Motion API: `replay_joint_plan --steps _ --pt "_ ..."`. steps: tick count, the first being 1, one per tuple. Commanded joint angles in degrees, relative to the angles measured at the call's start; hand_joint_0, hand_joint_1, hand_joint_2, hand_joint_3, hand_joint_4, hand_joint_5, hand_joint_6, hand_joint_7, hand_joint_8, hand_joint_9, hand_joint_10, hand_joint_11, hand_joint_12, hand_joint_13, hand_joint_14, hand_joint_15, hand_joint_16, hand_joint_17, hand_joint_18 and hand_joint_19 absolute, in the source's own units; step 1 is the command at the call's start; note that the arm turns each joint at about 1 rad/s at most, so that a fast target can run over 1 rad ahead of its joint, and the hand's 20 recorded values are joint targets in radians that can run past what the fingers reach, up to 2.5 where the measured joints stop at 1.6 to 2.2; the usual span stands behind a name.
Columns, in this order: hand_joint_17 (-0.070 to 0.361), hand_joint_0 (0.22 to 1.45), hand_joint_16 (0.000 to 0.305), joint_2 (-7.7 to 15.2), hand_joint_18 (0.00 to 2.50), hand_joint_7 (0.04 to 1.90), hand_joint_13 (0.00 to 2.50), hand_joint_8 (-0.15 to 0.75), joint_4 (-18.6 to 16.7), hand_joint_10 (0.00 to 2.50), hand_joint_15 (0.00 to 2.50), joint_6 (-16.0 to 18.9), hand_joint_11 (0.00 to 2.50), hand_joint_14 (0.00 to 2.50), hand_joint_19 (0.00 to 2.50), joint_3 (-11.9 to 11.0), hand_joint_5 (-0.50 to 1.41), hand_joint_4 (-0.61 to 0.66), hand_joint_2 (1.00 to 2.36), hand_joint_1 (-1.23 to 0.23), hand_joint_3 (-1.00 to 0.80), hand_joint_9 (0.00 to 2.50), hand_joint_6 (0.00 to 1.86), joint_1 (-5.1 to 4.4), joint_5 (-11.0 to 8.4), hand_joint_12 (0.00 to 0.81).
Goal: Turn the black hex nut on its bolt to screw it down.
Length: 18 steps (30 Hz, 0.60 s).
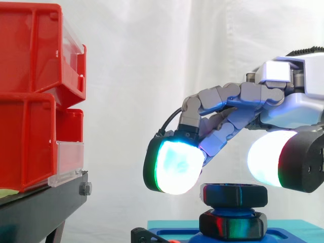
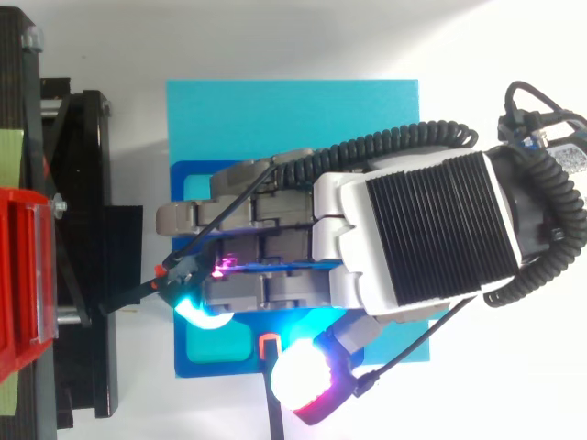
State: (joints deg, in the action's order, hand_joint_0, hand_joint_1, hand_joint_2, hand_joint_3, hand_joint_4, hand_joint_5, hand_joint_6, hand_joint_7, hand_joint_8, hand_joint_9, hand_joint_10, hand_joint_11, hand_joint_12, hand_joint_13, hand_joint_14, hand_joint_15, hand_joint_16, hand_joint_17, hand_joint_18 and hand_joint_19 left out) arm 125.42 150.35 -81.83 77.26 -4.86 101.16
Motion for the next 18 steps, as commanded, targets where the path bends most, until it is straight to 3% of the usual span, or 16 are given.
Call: replay_joint_plan --steps 1,6,9,13,18 --pt "0.087 0.56 0.039 1.23 0.43 1.13 0.35 0.274 -2.7 0.01 0.01 0.0 0.26 0.0 0.44 0.0 -0.07 0.25 1.0 -0.43 -0.45 0.73 0.5 -0.15 0.0 0.236" --pt "0.088 0.56 0.039 2.55 0.43 1.12 0.35 0.272 -5.25 0.01 0.02 0.79 0.27 0.0 0.45 -1.41 -0.07 0.25 1.0 -0.43 -0.45 0.72 0.5 -0.15 -0.18 0.239" --pt "0.088 0.56 0.039 2.46 0.44 1.13 0.35 0.274 -2.08 0.01 0.02 1.41 0.27 0.0 0.45 -3.43 -0.07 0.26 1.0 -0.43 -0.45 0.72 0.5 -0.15 0.17 0.24" --pt "0.089 0.56 0.039 2.46 0.44 1.15 0.36 0.273 3.1 0.01 0.02 1.23 0.27 0.0 0.45 -4.22 -0.07 0.26 1.0 -0.43 -0.45 0.72 0.5 0.11 0.96 0.242" --pt "0.088 0.56 0.039 2.46 0.44 1.22 0.37 0.277 3.63 0.01 0.02 0.88 0.28 0.0 0.45 -4.22 -0.06 0.25 1.0 -0.43 -0.45 0.73 0.5 0.11 1.05 0.244"
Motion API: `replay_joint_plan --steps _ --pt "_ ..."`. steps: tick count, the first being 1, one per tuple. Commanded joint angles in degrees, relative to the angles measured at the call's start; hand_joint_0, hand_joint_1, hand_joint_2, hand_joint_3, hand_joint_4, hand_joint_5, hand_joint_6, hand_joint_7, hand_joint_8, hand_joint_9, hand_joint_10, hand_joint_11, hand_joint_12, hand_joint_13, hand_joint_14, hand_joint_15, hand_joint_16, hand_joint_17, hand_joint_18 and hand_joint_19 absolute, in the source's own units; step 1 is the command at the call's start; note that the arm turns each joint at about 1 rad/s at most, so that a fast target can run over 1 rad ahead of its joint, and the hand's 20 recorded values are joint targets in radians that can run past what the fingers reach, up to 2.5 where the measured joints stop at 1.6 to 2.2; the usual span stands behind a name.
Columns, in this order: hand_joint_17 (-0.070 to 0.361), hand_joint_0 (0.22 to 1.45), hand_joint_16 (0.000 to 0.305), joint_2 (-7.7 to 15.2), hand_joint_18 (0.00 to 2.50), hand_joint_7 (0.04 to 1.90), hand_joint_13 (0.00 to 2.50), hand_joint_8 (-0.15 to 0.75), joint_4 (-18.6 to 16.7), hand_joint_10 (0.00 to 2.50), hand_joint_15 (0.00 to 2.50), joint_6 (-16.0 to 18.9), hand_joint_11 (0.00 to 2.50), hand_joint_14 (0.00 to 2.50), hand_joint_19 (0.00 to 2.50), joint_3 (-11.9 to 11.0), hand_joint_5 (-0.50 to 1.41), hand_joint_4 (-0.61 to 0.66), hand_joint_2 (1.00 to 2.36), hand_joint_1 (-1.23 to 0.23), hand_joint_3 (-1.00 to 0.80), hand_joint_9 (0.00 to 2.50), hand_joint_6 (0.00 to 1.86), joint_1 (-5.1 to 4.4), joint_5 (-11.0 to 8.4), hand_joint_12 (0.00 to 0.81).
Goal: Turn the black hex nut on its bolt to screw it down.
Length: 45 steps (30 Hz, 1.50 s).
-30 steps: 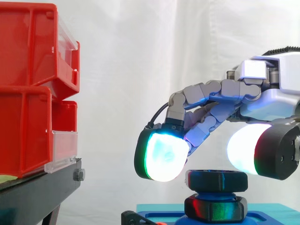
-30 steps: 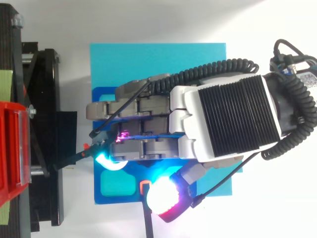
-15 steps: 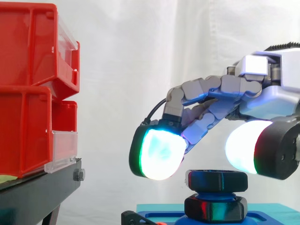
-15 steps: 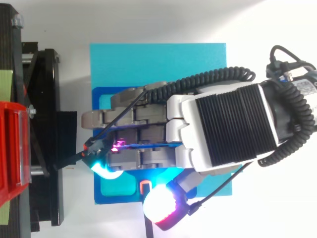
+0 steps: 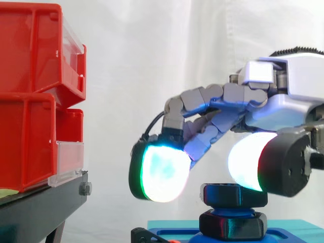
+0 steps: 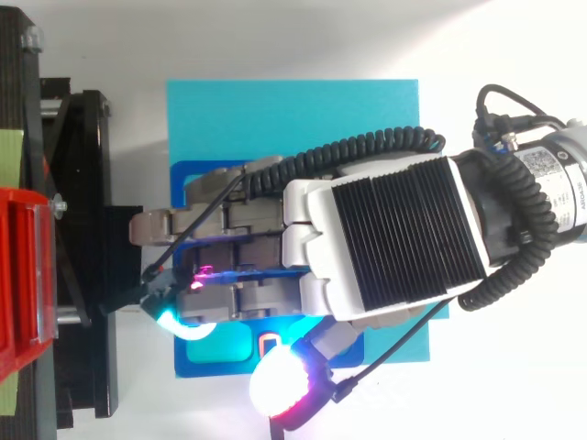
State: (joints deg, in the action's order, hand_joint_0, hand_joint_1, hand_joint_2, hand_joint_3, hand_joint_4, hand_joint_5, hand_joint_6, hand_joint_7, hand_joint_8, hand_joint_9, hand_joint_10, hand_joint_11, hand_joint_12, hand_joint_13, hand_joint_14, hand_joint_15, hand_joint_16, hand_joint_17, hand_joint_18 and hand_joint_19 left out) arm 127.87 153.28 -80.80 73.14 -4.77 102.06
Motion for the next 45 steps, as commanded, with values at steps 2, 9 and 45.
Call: replay_joint_plan --steps 2,9,45 --pt "0.089 0.56 0.039 0.1 0.45 1.21 0.37 0.277 0.79 0.01 0.02 -0.14 0.28 0.0 0.45 -0.1 -0.05 0.24 1.0 -0.43 -0.45 0.74 0.52 0.03 0.24 0.243" --pt "0.089 0.56 0.039 0.01 0.46 1.13 0.37 0.28 1.58 0.01 0.03 -0.14 0.29 0.0 0.46 -0.1 -0.06 0.24 1.0 -0.43 -0.45 0.74 0.57 0.2 2.26 0.243" --pt "0.091 0.56 0.041 0.1 0.48 1.07 0.4 0.284 1.4 0.01 0.05 -1.02 0.31 0.0 0.48 -0.01 -0.06 0.23 1.0 -0.43 -0.45 0.77 0.61 2.31 6.39 0.252"
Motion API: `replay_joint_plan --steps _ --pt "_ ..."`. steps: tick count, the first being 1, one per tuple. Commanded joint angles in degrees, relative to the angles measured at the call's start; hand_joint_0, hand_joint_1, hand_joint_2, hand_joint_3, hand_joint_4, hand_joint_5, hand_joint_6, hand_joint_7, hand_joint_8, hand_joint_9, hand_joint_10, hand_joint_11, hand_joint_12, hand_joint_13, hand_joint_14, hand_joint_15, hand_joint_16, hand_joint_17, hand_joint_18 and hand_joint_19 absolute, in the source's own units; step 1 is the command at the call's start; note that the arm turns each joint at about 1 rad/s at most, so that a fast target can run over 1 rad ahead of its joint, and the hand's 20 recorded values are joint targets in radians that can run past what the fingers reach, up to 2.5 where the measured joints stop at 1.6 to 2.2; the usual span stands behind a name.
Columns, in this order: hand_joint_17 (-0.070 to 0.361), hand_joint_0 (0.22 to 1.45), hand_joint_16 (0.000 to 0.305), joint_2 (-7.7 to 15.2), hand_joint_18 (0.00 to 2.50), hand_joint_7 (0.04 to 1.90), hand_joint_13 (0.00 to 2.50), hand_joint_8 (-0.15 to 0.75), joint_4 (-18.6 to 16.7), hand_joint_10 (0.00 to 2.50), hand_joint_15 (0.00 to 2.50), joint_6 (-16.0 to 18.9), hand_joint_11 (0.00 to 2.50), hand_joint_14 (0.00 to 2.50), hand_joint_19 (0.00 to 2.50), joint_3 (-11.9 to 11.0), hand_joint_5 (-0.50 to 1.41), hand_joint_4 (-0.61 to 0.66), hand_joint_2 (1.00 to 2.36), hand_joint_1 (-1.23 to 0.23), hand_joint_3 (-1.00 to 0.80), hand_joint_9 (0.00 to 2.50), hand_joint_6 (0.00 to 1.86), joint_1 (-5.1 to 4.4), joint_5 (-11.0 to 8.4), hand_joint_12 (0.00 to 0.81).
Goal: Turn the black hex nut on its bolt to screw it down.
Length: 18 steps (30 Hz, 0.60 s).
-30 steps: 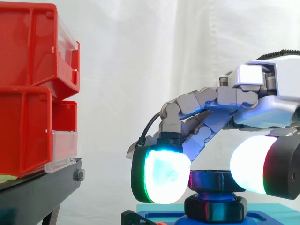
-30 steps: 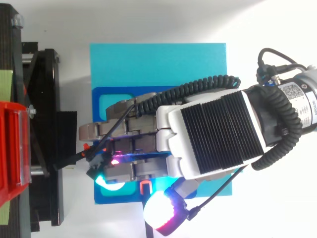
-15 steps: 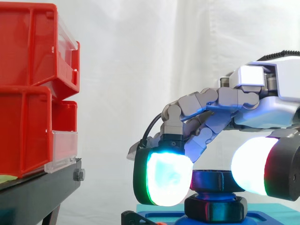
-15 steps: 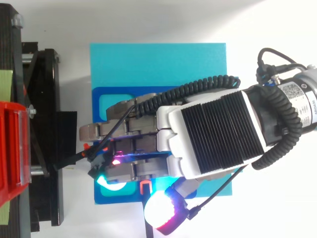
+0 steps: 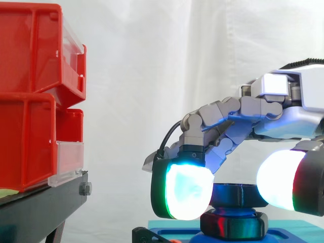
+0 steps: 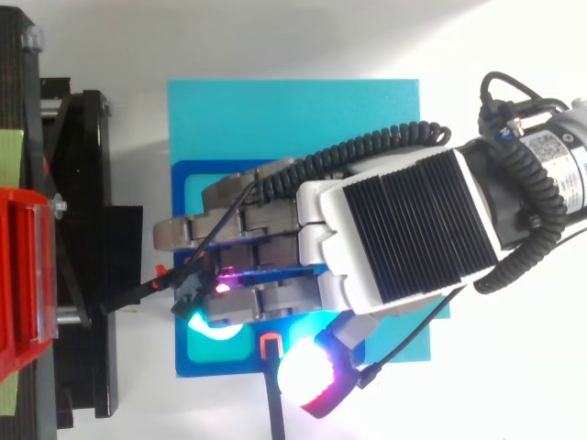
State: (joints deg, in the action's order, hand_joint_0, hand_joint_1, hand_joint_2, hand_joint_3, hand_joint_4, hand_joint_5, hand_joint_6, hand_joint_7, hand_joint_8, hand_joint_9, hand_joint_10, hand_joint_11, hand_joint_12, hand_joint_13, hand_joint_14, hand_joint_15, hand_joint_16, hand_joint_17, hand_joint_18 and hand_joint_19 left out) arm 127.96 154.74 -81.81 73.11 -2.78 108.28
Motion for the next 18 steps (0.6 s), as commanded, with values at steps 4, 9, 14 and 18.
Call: replay_joint_plan --steps 4,9,14,18 --pt "0.091 0.56 0.041 0.01 0.49 1.07 0.4 0.283 0.03 0.01 0.05 -0.02 0.31 0.0 0.48 0.02 -0.06 0.24 1.0 -0.43 -0.45 0.77 0.61 0.93 1.14 0.251" --pt "0.091 0.56 0.041 0.01 0.49 1.07 0.4 0.287 -0.06 0.01 0.05 -0.02 0.31 0.0 0.48 0.02 -0.06 0.24 1.0 -0.43 -0.45 0.77 0.61 1.46 1.85 0.251" --pt "0.091 0.56 0.041 0.01 0.49 1.07 0.41 0.286 -0.06 0.01 0.05 -0.11 0.3 0.0 0.48 0.02 -0.06 0.24 1.0 -0.43 -0.45 0.77 0.61 1.99 1.93 0.251" --pt "0.091 0.56 0.041 0.01 0.49 1.07 0.41 0.287 0.12 0.01 0.05 -0.28 0.31 0.0 0.49 0.02 -0.06 0.24 1.0 -0.43 -0.45 0.77 0.61 2.95 3.6 0.251"
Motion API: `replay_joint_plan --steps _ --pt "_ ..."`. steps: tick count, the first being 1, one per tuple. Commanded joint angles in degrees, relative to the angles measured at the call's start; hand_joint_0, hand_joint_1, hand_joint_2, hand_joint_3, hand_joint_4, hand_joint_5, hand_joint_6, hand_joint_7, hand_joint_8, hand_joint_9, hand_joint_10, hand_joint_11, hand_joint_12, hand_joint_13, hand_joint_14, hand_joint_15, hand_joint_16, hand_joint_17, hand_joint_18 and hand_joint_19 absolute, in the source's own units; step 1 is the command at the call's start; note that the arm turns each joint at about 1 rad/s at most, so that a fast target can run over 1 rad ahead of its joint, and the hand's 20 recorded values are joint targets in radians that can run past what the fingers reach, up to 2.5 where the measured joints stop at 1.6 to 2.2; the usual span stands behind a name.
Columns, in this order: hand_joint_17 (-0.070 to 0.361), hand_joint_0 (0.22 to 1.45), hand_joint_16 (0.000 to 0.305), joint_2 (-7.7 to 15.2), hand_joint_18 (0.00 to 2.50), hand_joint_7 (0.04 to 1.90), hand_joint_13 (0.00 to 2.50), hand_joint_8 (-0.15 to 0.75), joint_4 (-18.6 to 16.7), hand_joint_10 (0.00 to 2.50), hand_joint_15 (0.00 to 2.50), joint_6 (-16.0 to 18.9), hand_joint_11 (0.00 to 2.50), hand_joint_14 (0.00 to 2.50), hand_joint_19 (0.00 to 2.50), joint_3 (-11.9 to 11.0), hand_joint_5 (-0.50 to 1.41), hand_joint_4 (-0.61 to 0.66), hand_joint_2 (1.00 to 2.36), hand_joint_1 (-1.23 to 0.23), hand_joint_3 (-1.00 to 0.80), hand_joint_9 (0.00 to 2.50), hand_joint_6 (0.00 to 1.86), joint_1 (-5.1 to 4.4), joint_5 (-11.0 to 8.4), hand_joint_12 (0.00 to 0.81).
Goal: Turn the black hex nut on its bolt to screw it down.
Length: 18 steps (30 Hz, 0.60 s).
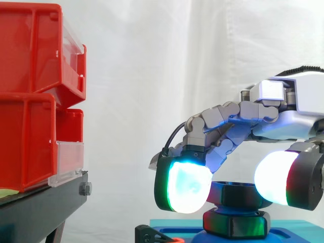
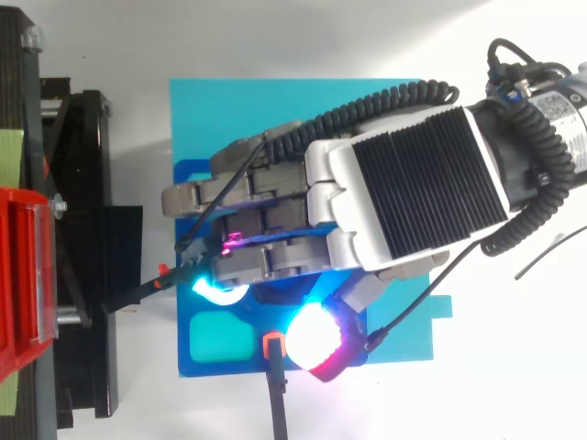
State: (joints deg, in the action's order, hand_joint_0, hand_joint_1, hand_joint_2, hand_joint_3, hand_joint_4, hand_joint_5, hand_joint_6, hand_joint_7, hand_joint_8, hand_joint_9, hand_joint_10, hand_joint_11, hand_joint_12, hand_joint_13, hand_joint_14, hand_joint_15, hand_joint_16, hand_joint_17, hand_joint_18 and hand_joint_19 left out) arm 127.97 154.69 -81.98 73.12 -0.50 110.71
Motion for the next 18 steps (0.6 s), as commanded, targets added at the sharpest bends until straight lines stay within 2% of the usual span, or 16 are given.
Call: replay_joint_plan --steps 1,7,9,10,13,18 --pt "0.091 0.56 0.041 0.0 0.49 1.07 0.41 0.286 0.17 0.01 0.06 -0.11 0.31 0.0 0.48 0.0 -0.06 0.24 1.0 -0.43 -0.45 0.77 0.61 0.86 1.35 0.252" --pt "0.092 0.56 0.041 0.0 0.49 1.07 0.41 0.284 -0.09 0.01 0.06 -0.11 0.31 0.0 0.49 0.0 -0.06 0.24 1.0 -0.41 -0.46 0.77 0.61 2.09 2.58 0.252" --pt "0.093 0.55 0.041 0.0 0.49 1.07 0.41 0.285 -0.09 0.01 0.06 -0.11 0.31 0.0 0.49 0.0 -0.06 0.23 1.0 -0.37 -0.48 0.77 0.6 2.35 3.02 0.255" --pt "0.095 0.54 0.042 0.0 0.48 1.07 0.41 0.289 -0.09 0.01 0.07 -0.11 0.31 0.0 0.49 0.0 -0.06 0.23 1.0 -0.34 -0.5 0.76 0.61 2.88 3.55 0.258" --pt "0.099 0.52 0.044 0.0 0.47 1.06 0.4 0.297 -0.09 0.01 0.06 -0.2 0.31 0.0 0.5 0.0 -0.06 0.25 1.0 -0.28 -0.5 0.75 0.61 3.58 4.34 0.268" --pt "0.1 0.51 0.044 0.0 0.47 1.06 0.4 0.3 -0.18 0.01 0.07 -0.11 0.31 0.0 0.5 0.0 -0.07 0.25 1.0 -0.25 -0.5 0.75 0.61 4.55 5.31 0.272"
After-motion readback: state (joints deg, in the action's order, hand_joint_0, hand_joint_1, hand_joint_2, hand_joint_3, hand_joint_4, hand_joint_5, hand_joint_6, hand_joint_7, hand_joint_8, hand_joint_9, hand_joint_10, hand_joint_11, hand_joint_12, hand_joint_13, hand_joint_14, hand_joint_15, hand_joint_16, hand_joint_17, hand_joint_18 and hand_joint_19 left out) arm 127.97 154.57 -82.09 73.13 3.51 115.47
